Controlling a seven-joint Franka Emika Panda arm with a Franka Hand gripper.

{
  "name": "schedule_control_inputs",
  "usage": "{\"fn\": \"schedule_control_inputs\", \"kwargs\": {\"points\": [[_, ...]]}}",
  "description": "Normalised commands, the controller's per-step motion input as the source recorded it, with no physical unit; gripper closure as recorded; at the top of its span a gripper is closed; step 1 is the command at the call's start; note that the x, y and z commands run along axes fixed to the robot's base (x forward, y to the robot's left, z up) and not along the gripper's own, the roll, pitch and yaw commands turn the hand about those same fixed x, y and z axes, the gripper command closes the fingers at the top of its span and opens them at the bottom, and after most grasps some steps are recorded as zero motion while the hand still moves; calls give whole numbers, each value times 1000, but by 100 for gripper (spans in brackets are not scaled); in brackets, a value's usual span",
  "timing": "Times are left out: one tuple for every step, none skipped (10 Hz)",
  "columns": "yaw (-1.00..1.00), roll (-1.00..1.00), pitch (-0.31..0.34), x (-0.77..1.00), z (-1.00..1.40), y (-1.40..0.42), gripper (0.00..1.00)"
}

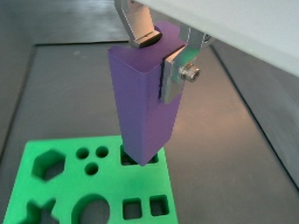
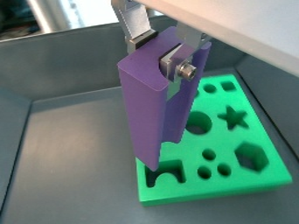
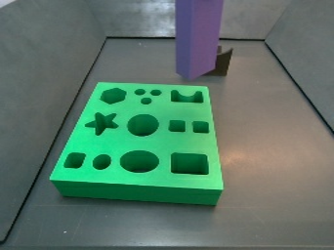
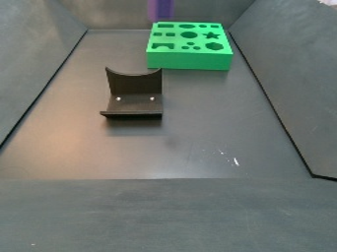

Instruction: Insert the arch object.

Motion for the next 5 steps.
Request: {"fn": "schedule_control_inputs", "kwargs": {"points": [[-997,0,0,34,-214,37,100],[-1000,21,0,0,-220,0,100],[-1000,47,16,-11,-251,0,100],[-1000,49,14,-17,-254,0,100],[-1000,50,14,-17,-254,0,100]]}}
